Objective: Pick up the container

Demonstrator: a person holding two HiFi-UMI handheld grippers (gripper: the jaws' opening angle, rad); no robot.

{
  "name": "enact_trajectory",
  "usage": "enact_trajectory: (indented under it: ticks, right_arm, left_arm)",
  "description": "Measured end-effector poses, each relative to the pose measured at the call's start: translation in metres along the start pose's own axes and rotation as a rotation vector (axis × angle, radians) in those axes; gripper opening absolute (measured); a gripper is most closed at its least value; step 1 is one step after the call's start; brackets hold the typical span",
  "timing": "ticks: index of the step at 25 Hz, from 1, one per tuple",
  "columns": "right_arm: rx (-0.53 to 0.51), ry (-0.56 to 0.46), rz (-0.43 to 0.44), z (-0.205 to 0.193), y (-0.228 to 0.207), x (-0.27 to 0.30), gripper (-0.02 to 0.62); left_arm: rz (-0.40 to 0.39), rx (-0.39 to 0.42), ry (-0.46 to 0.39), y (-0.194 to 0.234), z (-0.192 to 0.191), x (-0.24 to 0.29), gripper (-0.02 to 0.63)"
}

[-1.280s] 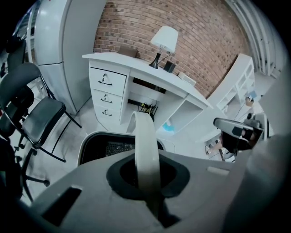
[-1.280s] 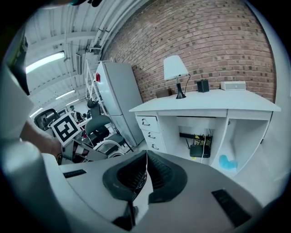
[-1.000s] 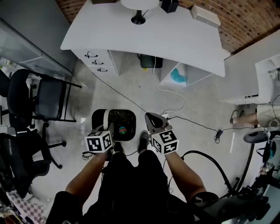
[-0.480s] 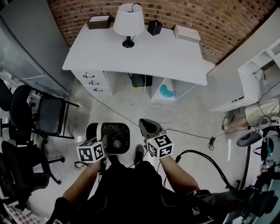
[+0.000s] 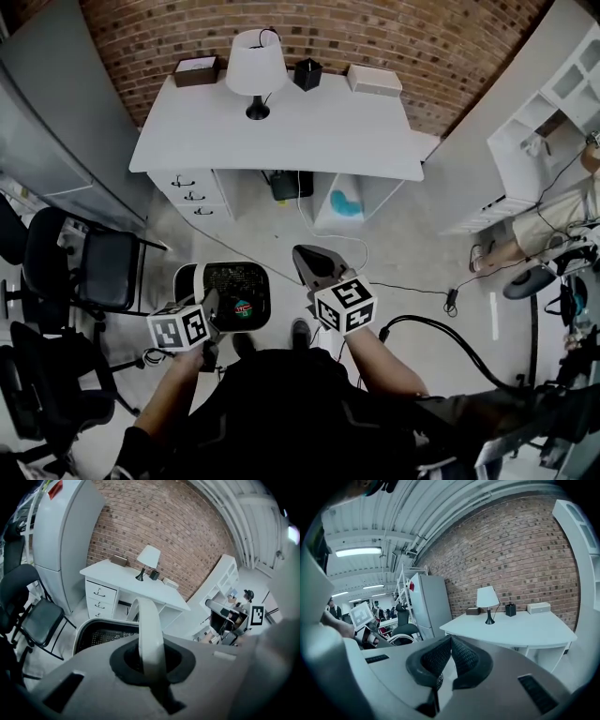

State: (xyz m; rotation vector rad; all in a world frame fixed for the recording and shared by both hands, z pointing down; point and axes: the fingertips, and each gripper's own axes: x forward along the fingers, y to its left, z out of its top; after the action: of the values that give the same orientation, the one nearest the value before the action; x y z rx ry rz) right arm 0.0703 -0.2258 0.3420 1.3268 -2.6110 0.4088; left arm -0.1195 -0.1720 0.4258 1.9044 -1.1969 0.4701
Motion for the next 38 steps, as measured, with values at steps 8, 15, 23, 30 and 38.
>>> enact_trajectory:
  ticks: [8,15,23,30,38]
  right_arm:
    - [-0.034,-0.065,-0.018,0.026,0.003,-0.001,0.006]
    - [-0.024,-0.079,-0.022,0.034,-0.003,-0.005,0.006]
    - [-0.022,-0.090,-0.044,0.041,-0.013,-0.007,0.006]
    - [-0.036,-0.095,-0.050,0.043,-0.017,-0.009,0.006]
    - [-0.039,-0.094,-0.053,0.044,-0.023,-0.010,0.006]
  left_arm:
    - [-0.018,0.020,-0.006,-0.010,0.014,-0.008,0.011]
    - [-0.041,0.035,0.030,-0.018,0.014,-0.002,0.011]
    - [-0.042,0.032,0.025,-0.022,0.019,0.000,0.011]
    - [-0.031,0.030,0.023,-0.020,0.022,0.001,0.011]
    - [-0.022,0.007,0.006,-0.018,0.024,0.001,0.011]
